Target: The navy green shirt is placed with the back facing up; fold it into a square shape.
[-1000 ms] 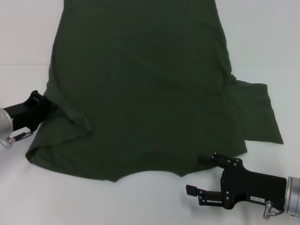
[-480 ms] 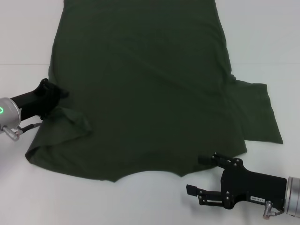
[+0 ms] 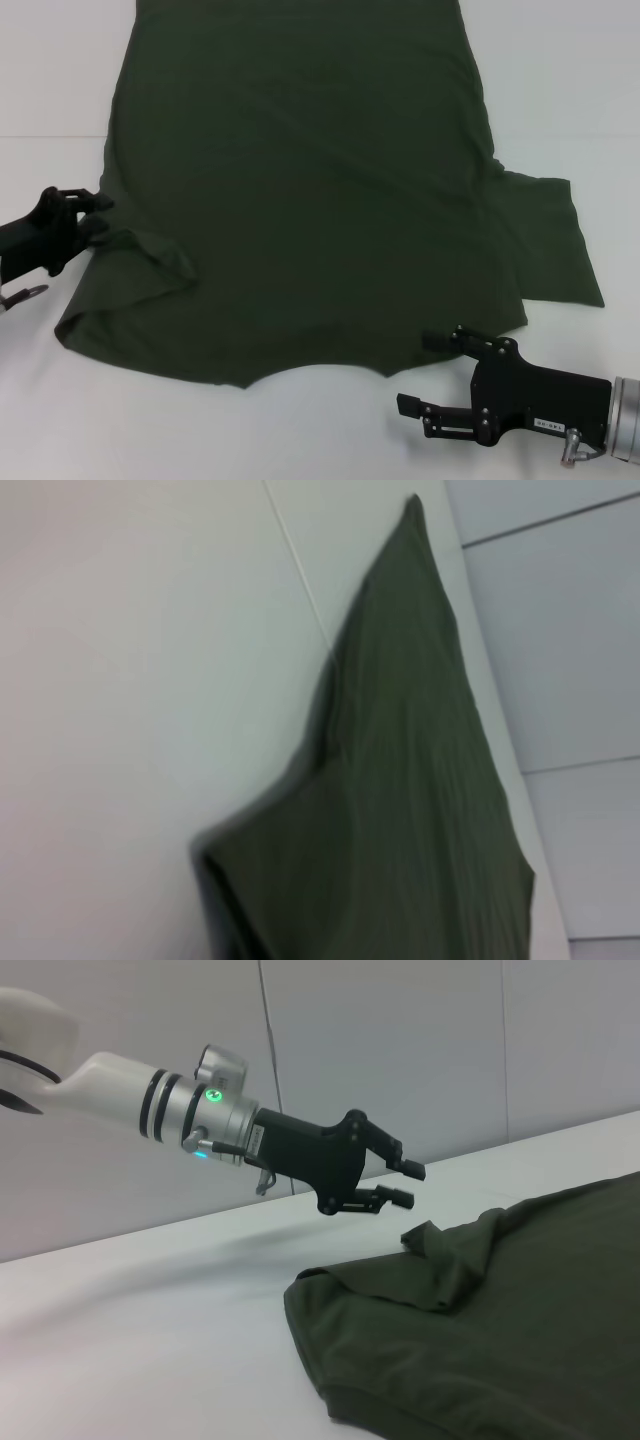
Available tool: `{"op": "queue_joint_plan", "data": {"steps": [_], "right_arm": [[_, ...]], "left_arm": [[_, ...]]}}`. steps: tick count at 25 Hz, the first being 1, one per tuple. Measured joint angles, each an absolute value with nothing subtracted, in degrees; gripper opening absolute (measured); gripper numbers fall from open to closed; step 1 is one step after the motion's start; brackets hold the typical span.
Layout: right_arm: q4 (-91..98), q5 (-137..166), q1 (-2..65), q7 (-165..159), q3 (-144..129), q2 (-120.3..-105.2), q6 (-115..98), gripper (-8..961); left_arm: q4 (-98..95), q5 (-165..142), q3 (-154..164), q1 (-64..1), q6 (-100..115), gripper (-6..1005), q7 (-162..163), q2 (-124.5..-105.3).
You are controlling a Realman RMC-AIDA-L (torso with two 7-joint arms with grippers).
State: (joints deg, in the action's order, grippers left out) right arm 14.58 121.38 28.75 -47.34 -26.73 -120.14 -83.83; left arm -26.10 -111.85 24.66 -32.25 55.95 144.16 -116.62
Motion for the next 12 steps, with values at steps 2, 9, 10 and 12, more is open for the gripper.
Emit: {"op": "queue_joint_plan", "data": {"steps": [2, 9, 10, 12], "right_arm": [[14.59, 121.38, 28.86, -47.42, -26.89, -120.14, -83.84, 925], [14.59, 121.38, 28.92, -47.46, -27.12, -120.14, -83.95, 925], [14.58, 121.38, 28.92, -47.46, -27.13, -120.14, -83.95, 925], [14.58, 121.38, 28.92, -47.46, -27.15, -120.14, -83.93, 925]], "left_arm": [[-26.23, -112.13, 24.87, -32.03, 54.95, 116, 144.73, -116.42], [-27.16, -117.69, 29.11, -32.67, 53.73, 377, 154.37, -113.69], [-27.72, -118.59, 29.25, -32.76, 53.78, 456, 155.54, -113.59], [-28.93, -120.33, 29.44, -33.00, 54.25, 615, 157.57, -113.57]]}}
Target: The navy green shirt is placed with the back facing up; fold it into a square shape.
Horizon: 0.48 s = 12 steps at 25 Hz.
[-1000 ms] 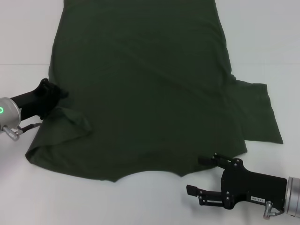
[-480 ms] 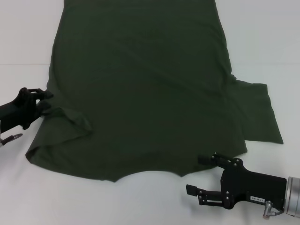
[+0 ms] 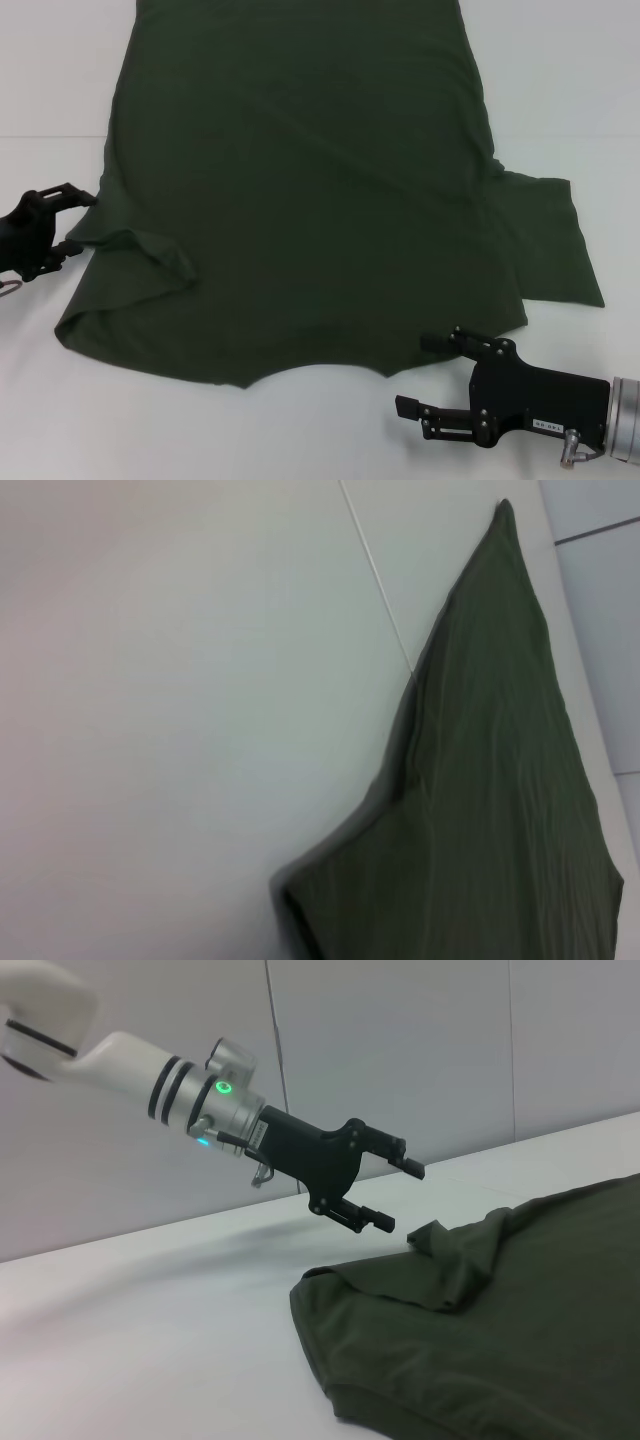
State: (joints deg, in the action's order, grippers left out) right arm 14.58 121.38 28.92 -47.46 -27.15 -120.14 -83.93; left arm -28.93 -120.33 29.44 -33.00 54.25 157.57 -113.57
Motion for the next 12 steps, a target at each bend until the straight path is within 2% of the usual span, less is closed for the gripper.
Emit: {"op": "queue_joint_plan", "data": {"steps": [5, 12], "right_arm": [[14.58, 121.38, 28.91, -47.59, -27.16, -120.14, -83.95, 925], [14.59, 121.47, 28.88, -47.62, -27.26, -120.14, -83.74, 925]], "left_arm": [[-28.98, -121.71, 29.93, -33.79, 54.62, 850, 159.80, -113.41], [-28.02, -121.68, 29.80, -34.51, 53.65, 894, 160.02, -113.57]]}}
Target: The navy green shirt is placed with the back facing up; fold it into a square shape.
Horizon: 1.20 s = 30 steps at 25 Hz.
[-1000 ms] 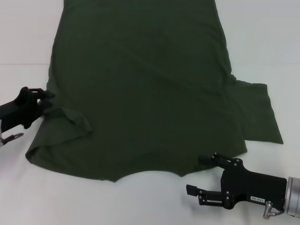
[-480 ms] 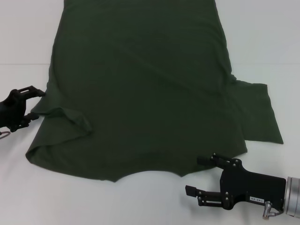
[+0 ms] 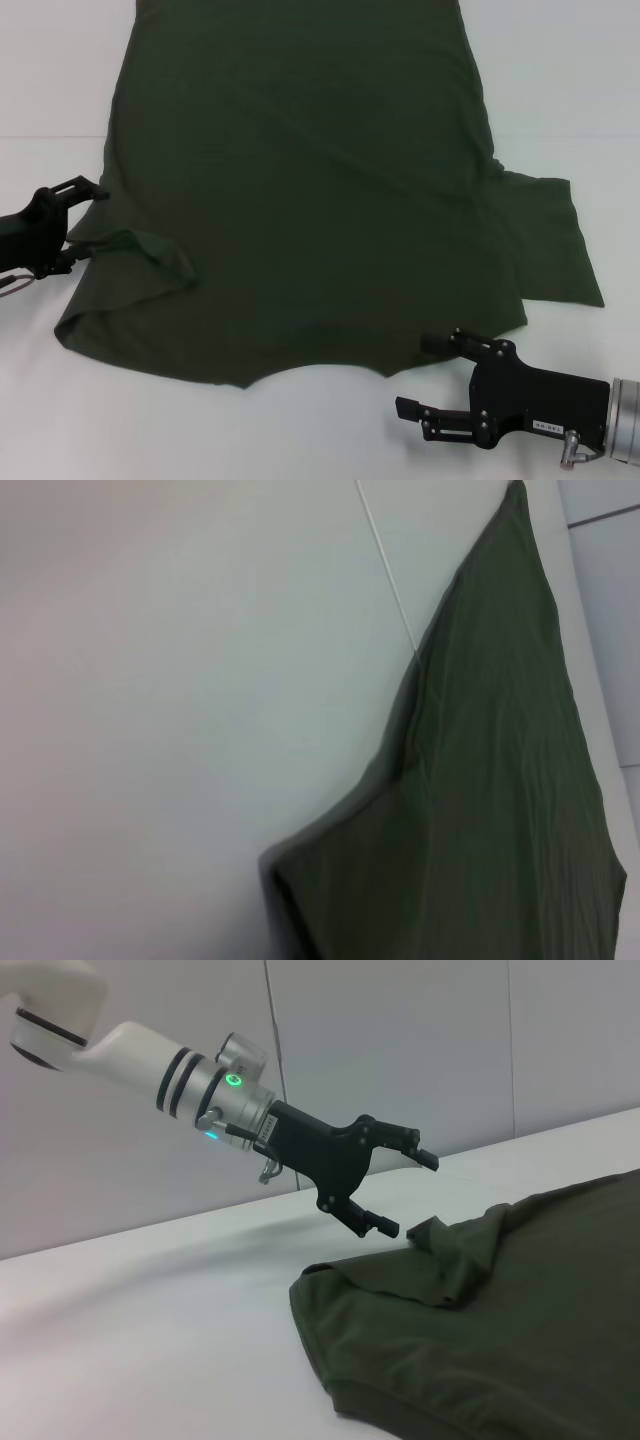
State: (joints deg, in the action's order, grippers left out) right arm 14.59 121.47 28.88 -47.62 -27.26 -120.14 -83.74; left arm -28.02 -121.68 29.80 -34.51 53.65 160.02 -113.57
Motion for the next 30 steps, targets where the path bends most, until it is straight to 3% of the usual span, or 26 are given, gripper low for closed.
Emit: {"op": "queue_joint_plan", "data": {"steps": [30], "right_arm": [[13.95, 121.64, 29.10, -47.64, -27.25, -120.15, -83.07, 925]], "left_arm": [[-25.54, -121.28, 29.73, -36.18, 46.79, 917, 161.09, -114.92]]}}
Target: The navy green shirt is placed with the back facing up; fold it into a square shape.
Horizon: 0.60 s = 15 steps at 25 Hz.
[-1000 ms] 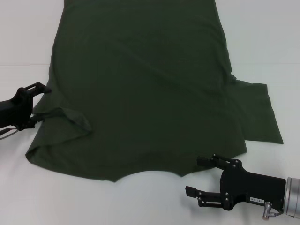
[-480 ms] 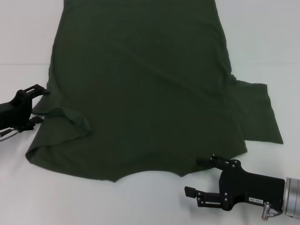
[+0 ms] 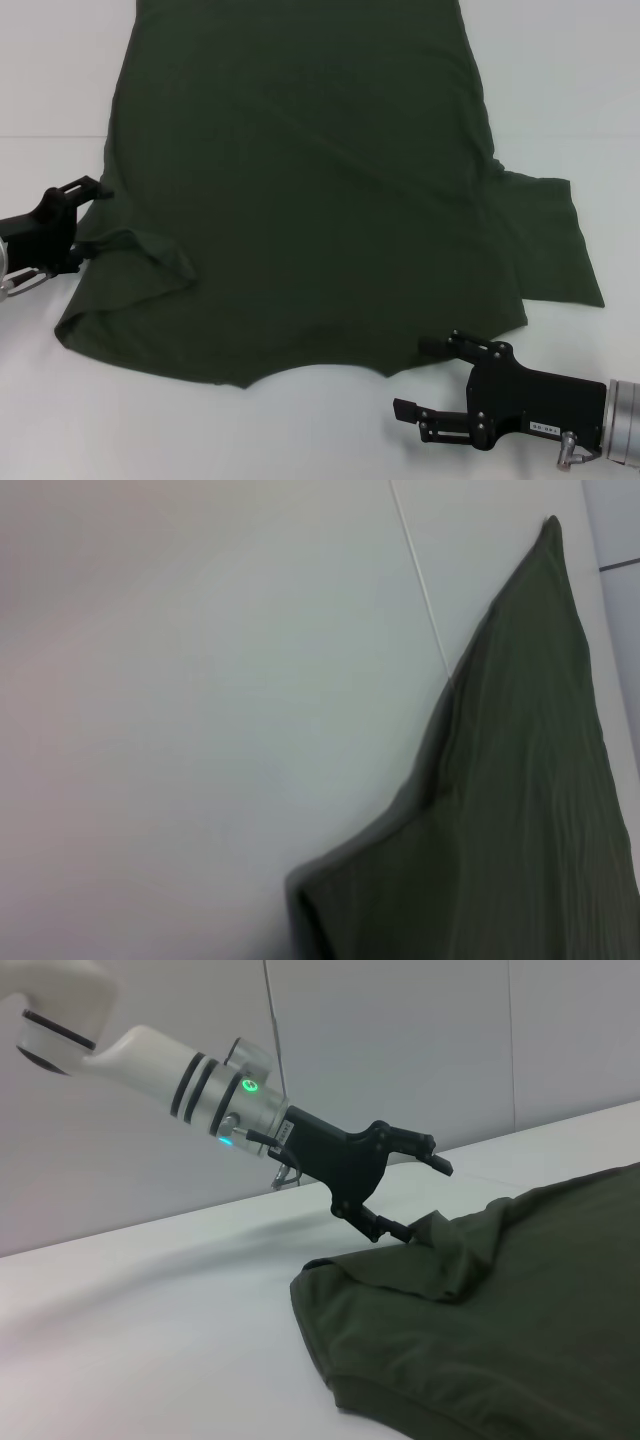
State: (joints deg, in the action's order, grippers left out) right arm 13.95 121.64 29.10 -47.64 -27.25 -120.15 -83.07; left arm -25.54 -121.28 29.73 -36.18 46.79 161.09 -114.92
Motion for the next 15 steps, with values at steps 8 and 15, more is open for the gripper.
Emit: {"op": "queue_joint_plan", "data": {"steps": [8, 15], "right_arm": [[13.90, 121.64, 29.08, -47.64, -27.25, -120.14, -83.05, 925], [13.88, 121.59, 29.09, -47.60, -27.25, -120.14, -83.05, 925]], "left_arm": [[-24.96, -121.56, 29.96, -37.23, 45.63, 916, 160.95, -115.09], [-24.95, -121.68, 30.05, -37.53, 45.59, 915, 160.75, -115.40]]}}
